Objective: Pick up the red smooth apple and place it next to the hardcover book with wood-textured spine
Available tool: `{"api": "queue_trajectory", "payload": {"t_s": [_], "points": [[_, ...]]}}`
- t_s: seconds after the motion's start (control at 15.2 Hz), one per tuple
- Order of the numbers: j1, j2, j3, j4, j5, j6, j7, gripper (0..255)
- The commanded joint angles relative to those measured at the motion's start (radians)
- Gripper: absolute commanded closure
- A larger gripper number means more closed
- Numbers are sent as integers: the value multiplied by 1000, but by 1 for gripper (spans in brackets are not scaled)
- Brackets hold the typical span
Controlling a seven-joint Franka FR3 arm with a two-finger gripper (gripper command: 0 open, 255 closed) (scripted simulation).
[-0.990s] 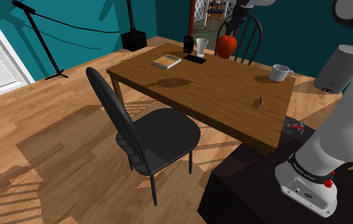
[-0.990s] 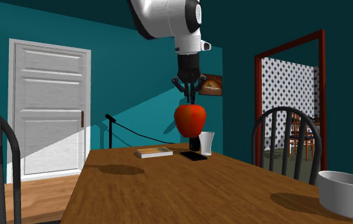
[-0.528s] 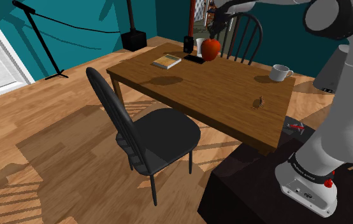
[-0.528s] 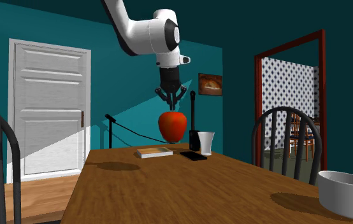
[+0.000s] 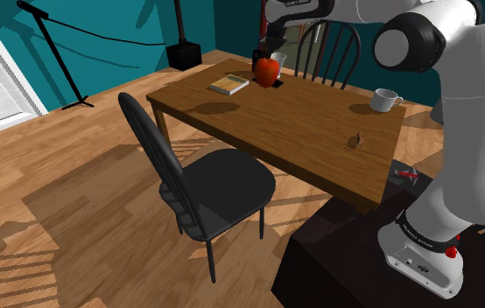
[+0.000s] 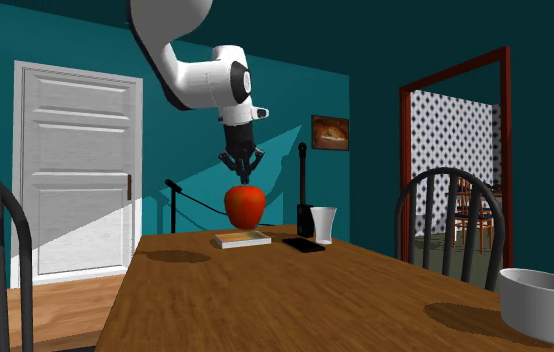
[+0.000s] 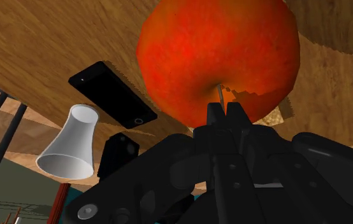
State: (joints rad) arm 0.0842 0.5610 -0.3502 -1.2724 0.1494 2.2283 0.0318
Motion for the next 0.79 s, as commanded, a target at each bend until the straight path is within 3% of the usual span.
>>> {"api": "queue_trajectory", "payload": {"t_s": [0.0, 0.07, 0.73], "points": [[2, 78, 9, 111, 4, -34, 31, 255], [1, 117, 13, 168, 6, -52, 45, 255], [12, 129, 18, 52, 12, 75, 41, 255]]}}
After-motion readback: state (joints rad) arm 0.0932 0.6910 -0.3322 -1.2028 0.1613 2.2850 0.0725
